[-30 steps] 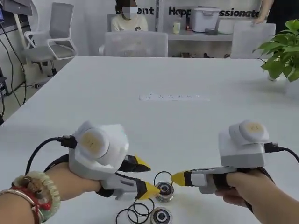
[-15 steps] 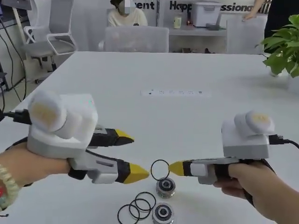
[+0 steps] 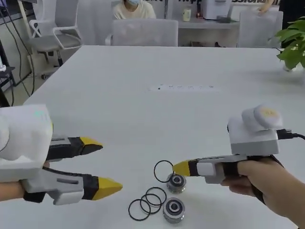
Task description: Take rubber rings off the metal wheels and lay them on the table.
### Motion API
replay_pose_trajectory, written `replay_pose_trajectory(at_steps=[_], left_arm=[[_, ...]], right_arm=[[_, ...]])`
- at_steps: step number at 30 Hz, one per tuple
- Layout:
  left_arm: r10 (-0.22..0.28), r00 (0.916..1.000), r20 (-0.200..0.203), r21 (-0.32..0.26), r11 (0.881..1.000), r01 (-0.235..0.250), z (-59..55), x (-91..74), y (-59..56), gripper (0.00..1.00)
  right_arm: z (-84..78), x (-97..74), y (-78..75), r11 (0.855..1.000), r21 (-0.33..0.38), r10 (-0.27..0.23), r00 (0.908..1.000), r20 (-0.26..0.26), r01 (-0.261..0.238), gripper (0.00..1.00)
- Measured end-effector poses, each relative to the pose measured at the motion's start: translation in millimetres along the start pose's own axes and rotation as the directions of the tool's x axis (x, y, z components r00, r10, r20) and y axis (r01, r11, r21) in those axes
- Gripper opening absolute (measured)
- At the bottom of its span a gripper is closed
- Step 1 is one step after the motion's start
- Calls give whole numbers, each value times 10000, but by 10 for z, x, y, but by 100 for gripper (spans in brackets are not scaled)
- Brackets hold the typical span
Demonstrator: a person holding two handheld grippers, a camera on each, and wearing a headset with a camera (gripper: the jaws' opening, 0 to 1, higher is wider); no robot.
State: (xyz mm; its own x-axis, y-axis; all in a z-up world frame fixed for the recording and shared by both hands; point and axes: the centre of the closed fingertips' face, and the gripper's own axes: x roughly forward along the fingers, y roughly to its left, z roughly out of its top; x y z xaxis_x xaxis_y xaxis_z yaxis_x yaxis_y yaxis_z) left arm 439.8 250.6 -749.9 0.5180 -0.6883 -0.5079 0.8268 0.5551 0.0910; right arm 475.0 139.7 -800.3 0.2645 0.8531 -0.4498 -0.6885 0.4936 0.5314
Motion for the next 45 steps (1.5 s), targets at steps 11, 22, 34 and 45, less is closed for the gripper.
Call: replay_pose_trajectory(at_steps=[11, 22, 34, 45], left_arm=[[330, 9994, -140, -475, 9983, -336, -233, -228, -78, 56], [561, 9983, -139, -738, 9956, -570, -333, -379, -138, 56], [814, 9965, -182, -868, 9928, -826, -394, -477, -160, 55], [1540, 9878, 223, -1012, 9833, -1510, -326, -525, -39, 50]], right_arm=[[-132, 77, 54, 9996, -271, 54, 9985, -547, -69, 0], [-239, 202, 85, 9990, -425, -135, 9970, -761, 102, 0], [-421, 318, 127, 9952, -977, -237, 9899, -1400, 100, 0], [-293, 366, 241, 9925, -1193, 154, 9961, -870, -257, 0]])
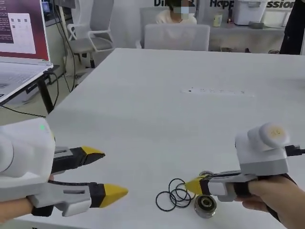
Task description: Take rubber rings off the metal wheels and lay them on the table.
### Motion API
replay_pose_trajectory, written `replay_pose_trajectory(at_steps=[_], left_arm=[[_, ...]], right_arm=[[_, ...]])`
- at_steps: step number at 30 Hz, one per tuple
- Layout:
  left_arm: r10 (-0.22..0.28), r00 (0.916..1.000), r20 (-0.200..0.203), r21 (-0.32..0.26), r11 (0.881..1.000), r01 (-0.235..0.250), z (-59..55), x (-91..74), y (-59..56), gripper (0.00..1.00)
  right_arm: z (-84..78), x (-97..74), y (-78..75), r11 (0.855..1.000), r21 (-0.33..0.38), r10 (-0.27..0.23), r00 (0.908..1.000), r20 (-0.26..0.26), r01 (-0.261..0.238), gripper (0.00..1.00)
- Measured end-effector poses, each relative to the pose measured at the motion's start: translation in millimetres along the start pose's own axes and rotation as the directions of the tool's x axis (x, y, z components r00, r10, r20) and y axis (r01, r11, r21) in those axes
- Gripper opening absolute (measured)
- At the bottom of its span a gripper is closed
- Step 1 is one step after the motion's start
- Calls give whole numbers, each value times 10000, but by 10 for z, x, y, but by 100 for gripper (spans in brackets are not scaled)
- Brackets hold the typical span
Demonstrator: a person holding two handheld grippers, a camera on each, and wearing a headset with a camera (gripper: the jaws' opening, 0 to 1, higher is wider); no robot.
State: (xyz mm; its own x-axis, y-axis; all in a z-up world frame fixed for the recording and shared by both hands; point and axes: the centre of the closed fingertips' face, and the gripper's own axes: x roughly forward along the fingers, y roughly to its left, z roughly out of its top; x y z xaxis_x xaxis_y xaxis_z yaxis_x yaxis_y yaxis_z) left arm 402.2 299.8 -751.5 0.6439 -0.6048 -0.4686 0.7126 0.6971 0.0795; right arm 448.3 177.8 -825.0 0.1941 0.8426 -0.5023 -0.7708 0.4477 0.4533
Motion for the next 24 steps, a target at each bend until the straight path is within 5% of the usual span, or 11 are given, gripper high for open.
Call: replay_pose_trajectory(at_steps=[4, 10, 24], left_arm=[[74, 10000, 18, -60, 10000, -74, -2, -5, 20, 50], [38, 10000, -11, -80, 10000, -38, -12, -2, 17, 50], [-270, 9996, 25, 12, 9996, 270, 11, 29, -84, 50]], right_arm=[[44, -13, 14, 9979, 591, 241, 9991, 335, -260, 0], [-68, 51, 64, 9950, 895, 442, 9990, -52, -435, 0], [-139, 71, -34, 9976, -399, -592, 9957, -706, 565, 11]])
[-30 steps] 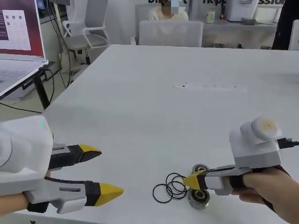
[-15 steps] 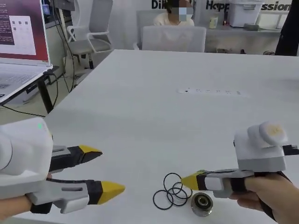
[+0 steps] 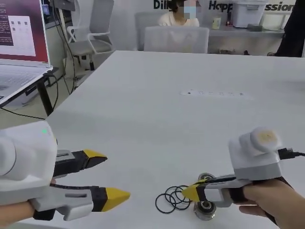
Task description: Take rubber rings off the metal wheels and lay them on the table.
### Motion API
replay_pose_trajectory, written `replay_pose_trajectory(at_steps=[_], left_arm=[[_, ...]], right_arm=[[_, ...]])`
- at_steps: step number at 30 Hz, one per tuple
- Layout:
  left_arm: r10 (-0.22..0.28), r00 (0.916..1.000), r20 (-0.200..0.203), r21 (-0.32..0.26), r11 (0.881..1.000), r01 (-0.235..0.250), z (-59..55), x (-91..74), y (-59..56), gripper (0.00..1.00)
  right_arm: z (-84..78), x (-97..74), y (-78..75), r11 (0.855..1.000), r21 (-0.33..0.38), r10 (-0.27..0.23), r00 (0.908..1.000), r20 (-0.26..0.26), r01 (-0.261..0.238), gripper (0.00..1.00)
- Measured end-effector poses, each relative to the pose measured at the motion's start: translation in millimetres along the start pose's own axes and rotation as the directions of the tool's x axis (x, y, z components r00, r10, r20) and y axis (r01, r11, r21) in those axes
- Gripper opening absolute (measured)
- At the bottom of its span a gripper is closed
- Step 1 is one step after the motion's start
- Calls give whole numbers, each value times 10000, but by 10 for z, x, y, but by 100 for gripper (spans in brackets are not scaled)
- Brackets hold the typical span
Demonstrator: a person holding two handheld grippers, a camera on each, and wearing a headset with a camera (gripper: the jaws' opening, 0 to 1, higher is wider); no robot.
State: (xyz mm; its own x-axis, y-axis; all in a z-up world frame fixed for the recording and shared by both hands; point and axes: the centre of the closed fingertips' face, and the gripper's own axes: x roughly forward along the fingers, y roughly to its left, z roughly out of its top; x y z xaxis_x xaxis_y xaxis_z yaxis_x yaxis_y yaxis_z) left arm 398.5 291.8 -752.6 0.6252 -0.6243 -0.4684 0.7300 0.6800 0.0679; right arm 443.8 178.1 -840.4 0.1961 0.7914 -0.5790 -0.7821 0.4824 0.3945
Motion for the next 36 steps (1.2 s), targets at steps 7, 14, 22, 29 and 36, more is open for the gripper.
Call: replay_pose_trajectory(at_steps=[7, 14, 22, 29, 36], left_arm=[[-73, 9999, 112, 122, 9999, 72, 38, 21, -30, 50], [-195, 9997, 178, 197, 9996, 192, 54, 37, -58, 51], [-318, 9993, 173, 324, 9990, 313, 56, 48, -93, 51], [-438, 9989, 179, 402, 9983, 430, 61, 53, -114, 51], [-600, 9981, 106, 418, 9974, 595, 4, 49, -141, 51]], right_arm=[[-7, -83, 26, 9945, -1025, -264, 9989, -385, 223, 16], [-12, -190, 116, 9796, -1999, -386, 9959, -818, 215, 26], [268, -474, 308, 9909, -1342, 83, 9995, 297, -42, 36], [387, -798, 276, 9873, -1511, -333, 9943, 1018, 485, 43], [393, -1095, 209, 9812, -1576, -867, 9843, 1537, 1110, 52]])
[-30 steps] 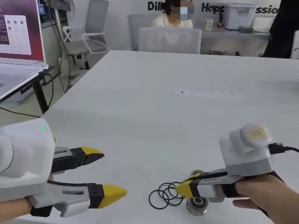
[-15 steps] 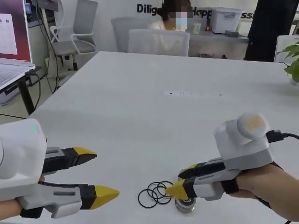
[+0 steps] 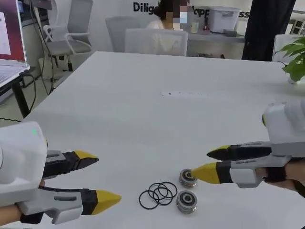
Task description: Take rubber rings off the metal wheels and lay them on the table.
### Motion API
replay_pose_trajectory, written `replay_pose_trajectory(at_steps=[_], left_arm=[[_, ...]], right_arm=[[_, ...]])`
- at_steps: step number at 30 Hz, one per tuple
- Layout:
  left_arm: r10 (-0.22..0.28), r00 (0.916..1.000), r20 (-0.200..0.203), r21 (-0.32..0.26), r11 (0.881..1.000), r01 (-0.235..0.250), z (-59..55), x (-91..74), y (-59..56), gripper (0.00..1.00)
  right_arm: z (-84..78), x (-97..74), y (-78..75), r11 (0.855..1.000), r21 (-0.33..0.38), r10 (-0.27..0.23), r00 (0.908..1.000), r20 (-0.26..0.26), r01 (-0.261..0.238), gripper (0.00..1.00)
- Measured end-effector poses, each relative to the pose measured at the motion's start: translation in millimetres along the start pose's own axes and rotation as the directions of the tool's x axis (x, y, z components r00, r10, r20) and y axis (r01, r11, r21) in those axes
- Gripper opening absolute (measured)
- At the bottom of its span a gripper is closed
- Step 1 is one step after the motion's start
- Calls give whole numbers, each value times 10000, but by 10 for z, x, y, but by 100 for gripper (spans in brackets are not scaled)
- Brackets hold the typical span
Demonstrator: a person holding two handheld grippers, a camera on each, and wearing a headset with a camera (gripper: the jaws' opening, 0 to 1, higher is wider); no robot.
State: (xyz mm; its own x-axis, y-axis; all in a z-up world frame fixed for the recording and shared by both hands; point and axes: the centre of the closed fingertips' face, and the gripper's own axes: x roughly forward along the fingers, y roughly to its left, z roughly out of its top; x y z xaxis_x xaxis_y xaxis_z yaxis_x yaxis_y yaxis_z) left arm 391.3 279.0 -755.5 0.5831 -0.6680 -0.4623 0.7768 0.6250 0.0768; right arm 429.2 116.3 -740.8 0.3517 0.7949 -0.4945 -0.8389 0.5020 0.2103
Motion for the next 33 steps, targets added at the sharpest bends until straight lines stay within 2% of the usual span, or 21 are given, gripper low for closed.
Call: replay_pose_trajectory(at_steps=[4, 8, 13, 18, 22, 25, 33], left_arm=[[-38, 10000, 21, -26, 10000, 38, -19, -7, 10, 51], [-80, 9999, 67, -12, 10000, 80, -20, -9, 19, 51], [-119, 9998, 126, -8, 9999, 119, -27, -21, 28, 51], [-31, 9999, 151, -56, 10000, 32, -49, -58, 83, 51], [82, 9998, 156, -157, 9998, -80, -70, -95, 133, 51], [172, 9997, 168, -241, 9996, -168, -86, -117, 167, 51], [282, 9994, 177, -454, 9986, -274, -121, -141, 202, 56]], right_arm=[[59, -160, -107, 9989, 88, -472, 9981, 398, 469, 53], [38, -291, -264, 9940, 376, -1046, 9927, 608, 1024, 54], [-150, -478, -526, 9798, 771, -1882, 9811, 448, 1845, 55], [-379, -614, -662, 9662, 1121, -2348, 9720, 97, 2323, 56], [-594, -733, -711, 9601, 876, -2617, 9638, -515, 2654, 59], [-671, -803, -737, 9567, 805, -2749, 9591, -675, 2799, 61], [-839, -957, -690, 9583, 887, -2648, 9608, -816, 2717, 70]])
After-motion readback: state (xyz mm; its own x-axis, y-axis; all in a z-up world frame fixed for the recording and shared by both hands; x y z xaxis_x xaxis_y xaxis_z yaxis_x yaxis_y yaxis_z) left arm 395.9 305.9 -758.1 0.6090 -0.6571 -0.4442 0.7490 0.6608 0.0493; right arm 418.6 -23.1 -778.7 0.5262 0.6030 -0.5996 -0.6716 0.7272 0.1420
